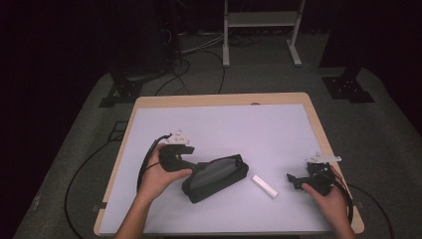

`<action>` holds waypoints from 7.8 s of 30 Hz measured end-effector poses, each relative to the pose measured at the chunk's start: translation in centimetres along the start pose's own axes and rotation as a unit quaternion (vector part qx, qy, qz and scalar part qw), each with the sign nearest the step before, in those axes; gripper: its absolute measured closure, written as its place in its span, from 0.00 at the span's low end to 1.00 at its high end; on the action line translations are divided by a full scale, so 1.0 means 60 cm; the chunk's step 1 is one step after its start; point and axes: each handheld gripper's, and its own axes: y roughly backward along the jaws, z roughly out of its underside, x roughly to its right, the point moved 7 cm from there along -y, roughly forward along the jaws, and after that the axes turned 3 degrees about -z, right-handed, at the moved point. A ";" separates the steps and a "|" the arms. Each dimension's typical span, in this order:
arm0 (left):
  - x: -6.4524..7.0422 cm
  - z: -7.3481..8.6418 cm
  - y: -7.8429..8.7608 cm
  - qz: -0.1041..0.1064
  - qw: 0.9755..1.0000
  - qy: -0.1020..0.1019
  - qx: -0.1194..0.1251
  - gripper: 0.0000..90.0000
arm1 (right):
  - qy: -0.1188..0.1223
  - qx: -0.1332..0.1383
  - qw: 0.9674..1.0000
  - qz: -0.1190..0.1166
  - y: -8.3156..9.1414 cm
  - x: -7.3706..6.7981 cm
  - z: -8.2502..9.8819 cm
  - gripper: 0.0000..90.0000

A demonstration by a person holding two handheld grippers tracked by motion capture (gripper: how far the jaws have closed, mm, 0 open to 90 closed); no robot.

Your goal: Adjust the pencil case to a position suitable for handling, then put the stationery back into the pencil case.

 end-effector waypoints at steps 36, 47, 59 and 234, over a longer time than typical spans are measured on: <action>-0.078 0.133 0.088 -0.095 0.994 0.045 -0.028 0.11 | 0.001 0.000 1.000 0.001 0.000 0.000 0.000 0.05; -0.094 0.184 0.085 -0.113 0.991 0.049 -0.050 0.10 | 0.001 0.000 1.000 0.001 0.000 0.000 0.000 0.05; -0.116 0.235 0.072 -0.139 0.987 0.037 -0.078 0.10 | 0.001 -0.001 1.000 0.000 0.000 0.001 0.000 0.05; -0.139 0.253 0.061 -0.146 0.987 0.045 -0.049 0.01 | 0.044 -0.049 0.982 -0.176 -0.005 -0.182 -0.121 0.78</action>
